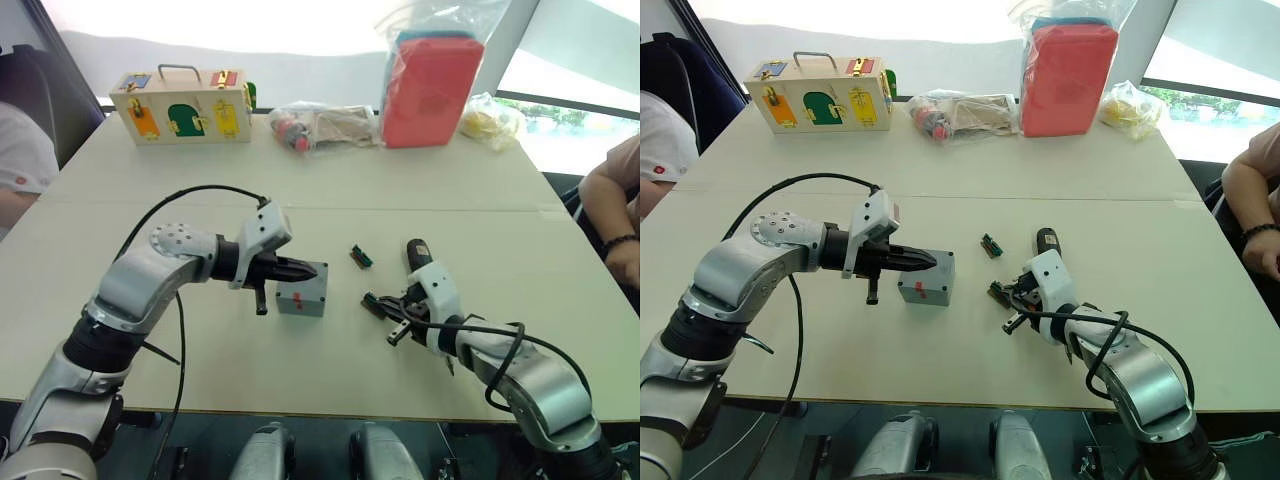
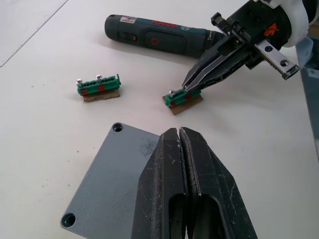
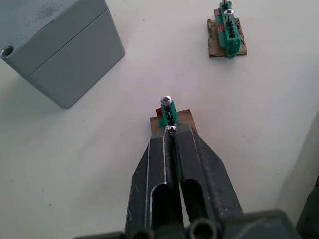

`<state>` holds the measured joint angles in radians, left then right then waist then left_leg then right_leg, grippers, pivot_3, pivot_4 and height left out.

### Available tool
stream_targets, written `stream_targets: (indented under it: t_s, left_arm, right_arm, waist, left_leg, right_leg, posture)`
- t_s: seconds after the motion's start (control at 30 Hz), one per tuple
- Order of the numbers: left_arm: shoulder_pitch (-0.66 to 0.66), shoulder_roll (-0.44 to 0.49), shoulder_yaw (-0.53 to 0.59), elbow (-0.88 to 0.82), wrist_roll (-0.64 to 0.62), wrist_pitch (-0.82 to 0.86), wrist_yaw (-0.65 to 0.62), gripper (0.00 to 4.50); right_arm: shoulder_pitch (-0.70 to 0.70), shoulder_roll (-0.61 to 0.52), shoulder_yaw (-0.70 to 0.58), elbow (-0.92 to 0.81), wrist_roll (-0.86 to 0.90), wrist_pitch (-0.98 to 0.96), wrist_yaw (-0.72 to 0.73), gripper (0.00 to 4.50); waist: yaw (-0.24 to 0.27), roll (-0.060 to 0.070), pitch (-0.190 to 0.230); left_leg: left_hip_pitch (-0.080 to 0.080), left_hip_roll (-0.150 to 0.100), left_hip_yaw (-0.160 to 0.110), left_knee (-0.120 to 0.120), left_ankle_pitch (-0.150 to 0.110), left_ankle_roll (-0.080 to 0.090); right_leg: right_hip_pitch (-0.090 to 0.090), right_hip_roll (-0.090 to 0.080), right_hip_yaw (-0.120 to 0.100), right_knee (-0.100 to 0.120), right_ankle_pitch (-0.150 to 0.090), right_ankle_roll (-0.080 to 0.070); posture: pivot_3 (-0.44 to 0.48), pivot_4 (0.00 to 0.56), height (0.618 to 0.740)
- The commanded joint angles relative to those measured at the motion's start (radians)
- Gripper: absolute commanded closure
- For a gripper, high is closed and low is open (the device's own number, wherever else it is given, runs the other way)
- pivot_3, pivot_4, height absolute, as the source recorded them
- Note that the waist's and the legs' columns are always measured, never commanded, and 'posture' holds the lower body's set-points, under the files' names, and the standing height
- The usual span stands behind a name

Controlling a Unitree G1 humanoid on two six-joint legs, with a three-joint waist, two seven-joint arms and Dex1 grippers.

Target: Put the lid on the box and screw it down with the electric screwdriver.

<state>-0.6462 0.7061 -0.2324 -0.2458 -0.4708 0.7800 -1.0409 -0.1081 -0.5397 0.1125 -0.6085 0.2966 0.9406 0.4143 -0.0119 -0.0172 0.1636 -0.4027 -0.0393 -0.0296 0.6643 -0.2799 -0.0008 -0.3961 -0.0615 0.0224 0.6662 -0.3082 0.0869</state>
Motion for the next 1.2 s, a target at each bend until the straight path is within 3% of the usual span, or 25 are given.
stream_targets:
  t_s: [0.03, 0.4, 0.67, 0.83, 1.2]
  left_arm:
    - [0.004, 0.009, 0.039, -0.026, -0.009, -0.001, 0.003, 4.50]
    - [-0.007, 0.006, 0.081, 0.040, -0.020, -0.002, -0.007, 4.50]
    - [-0.037, 0.027, 0.166, 0.128, -0.070, 0.036, -0.033, 4.50]
    - [0.024, 0.077, 0.205, 0.072, -0.102, 0.081, -0.033, 4.50]
    - [0.173, 0.115, 0.301, -0.070, -0.166, 0.154, 0.052, 4.50]
  right_arm:
    - [-0.008, -0.002, -0.016, -0.021, 0.005, -0.013, 0.006, 4.39]
    - [-0.023, 0.007, -0.072, -0.062, 0.048, 0.019, 0.005, 4.39]
    - [-0.168, 0.052, -0.140, -0.128, 0.148, 0.121, -0.011, 4.39]
    - [-0.299, 0.115, -0.053, -0.016, 0.155, 0.054, 0.028, 4.39]
    - [-0.379, 0.144, 0.095, 0.212, 0.078, -0.134, 0.110, 4.39]
  waist:
    - [-0.001, 0.000, 0.000]
    - [0.000, 0.000, 0.000]
    - [-0.003, 0.000, 0.000]
    - [-0.007, 0.000, 0.000]
    - [-0.002, 0.000, 0.000]
  left_leg:
    - [0.000, 0.000, 0.000, 0.000, 0.000, 0.000]
    - [0.000, 0.000, 0.000, 0.000, 0.000, 0.000]
    - [0.000, 0.000, 0.000, 0.000, 0.000, 0.000]
    - [-0.001, 0.000, 0.000, 0.000, 0.000, 0.000]
    - [-0.003, 0.000, 0.000, 0.001, 0.000, -0.001]
  right_leg:
    - [0.000, 0.000, 0.000, 0.000, 0.000, 0.000]
    - [0.000, 0.000, 0.000, 0.000, 0.000, 0.000]
    - [-0.001, 0.000, 0.000, 0.001, 0.000, 0.000]
    - [-0.003, 0.000, 0.000, 0.002, 0.000, 0.000]
    - [-0.004, -0.001, 0.000, 0.003, 0.000, 0.000]
  posture:
    - [0.000, 0.150, 0.738]
    - [0.000, 0.150, 0.738]
    - [0.000, 0.150, 0.738]
    - [0.000, 0.150, 0.738]
    - [0.000, 0.150, 0.738]
